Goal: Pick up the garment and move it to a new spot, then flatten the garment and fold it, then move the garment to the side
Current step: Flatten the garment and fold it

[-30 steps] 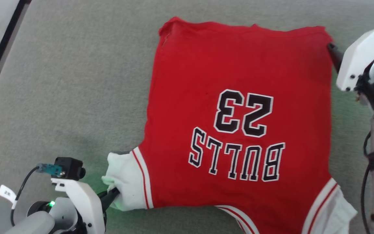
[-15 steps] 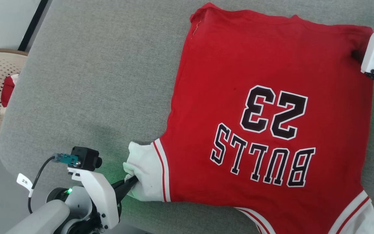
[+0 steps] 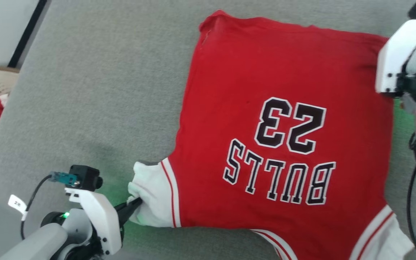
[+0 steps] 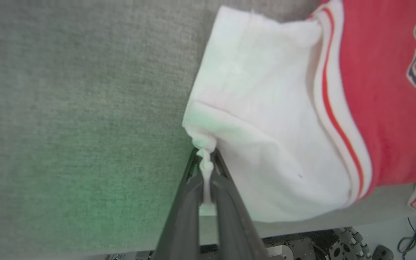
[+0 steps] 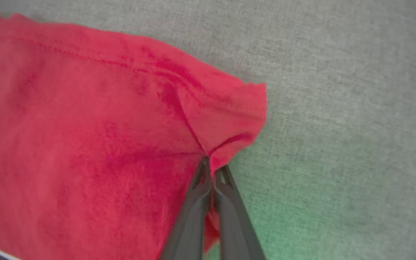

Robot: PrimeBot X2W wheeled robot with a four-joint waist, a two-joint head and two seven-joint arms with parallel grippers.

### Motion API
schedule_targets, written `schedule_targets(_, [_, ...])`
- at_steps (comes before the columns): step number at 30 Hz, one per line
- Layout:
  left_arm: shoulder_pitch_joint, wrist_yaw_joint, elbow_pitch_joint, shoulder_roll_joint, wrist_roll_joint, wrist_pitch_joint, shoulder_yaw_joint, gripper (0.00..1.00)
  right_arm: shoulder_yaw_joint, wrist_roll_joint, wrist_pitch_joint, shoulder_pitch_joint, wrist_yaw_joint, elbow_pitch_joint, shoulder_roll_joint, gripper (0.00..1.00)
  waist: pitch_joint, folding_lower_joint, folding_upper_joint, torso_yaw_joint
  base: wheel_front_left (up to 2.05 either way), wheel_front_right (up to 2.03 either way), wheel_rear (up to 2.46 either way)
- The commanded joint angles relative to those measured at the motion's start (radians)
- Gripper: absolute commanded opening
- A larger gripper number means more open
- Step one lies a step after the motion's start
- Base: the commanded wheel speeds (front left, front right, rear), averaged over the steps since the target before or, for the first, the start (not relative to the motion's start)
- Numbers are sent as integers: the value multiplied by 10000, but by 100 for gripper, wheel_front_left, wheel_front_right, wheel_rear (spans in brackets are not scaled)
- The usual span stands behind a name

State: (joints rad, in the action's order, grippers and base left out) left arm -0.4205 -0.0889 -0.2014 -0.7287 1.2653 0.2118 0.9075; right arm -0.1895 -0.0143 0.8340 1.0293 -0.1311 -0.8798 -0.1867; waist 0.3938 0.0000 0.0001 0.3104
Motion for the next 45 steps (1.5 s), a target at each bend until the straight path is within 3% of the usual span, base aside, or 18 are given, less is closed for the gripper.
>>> schedule_targets(1, [113,-203,-195,-125,74,-90,-109,0,341,248,-71,-489,6,-10,50,0,-260,0,-1,-364,0,0,0])
schedule_targets(5, [320,-332,-108,-370,161,-221,-219,0,1735,1320,-293,-846,6,936,46,0,-561,0,-1,-920,0,0,0])
schedule_targets(9, [516,-485,24,-576,136,-287,-271,0,2936,2636,-182,-1663,7,2390,-381,0,-848,0,-1,-1437,0,0,0])
schedule_targets(10, [516,-485,24,-576,136,-287,-271,0,2936,2636,-182,-1663,7,2390,-381,0,-848,0,-1,-1437,0,0,0])
schedule_targets(15, [747,-642,264,-830,203,-329,-329,0,3752,3916,315,-3073,7,4801,-1013,0,-1160,0,-1,-2004,0,0,0])
schedule_targets(23, [953,-874,556,-1150,248,-353,-427,0,3213,4664,1799,-5931,7,8845,-1188,0,-1394,0,-1,-2628,0,0,0])
schedule_targets(30, [920,-910,699,-1234,226,-311,-442,0,2094,4569,2932,-8679,6,11563,-404,0,-1347,0,-1,-2814,0,0,0])
schedule_targets(34, [839,-861,702,-1204,209,-306,-445,0,1695,4370,2923,-9961,6,12026,291,0,-1252,0,-1,-2801,0,0,0])
schedule_targets(39, [709,-777,600,-1082,195,-310,-438,0,1576,4235,2327,-10743,8,11158,799,0,-1123,0,-1,-2719,0,0,0])
schedule_targets(40, [683,-752,575,-1052,198,-307,-435,0,1543,4246,2022,-10740,6,10896,878,3,-1107,0,-1,-2705,0,0,0])
schedule_targets(41, [666,-730,543,-1030,198,-307,-432,0,1497,4124,1699,-10679,6,10572,899,29,-1095,0,-1,-2695,0,0,0])
schedule_targets(43, [636,-689,477,-978,198,-310,-425,0,1676,4046,1266,-10648,8,9942,917,48,-1089,0,-1,-2674,0,0,0])
schedule_targets(44, [623,-679,439,-963,188,-311,-417,0,1747,4048,1000,-10593,8,9742,908,95,-1091,0,-1,-2668,0,0,0])
schedule_targets(45, [618,-658,411,-943,189,-312,-409,0,1760,3994,794,-10518,9,9593,861,100,-1096,0,-1,-2662,0,0,0])
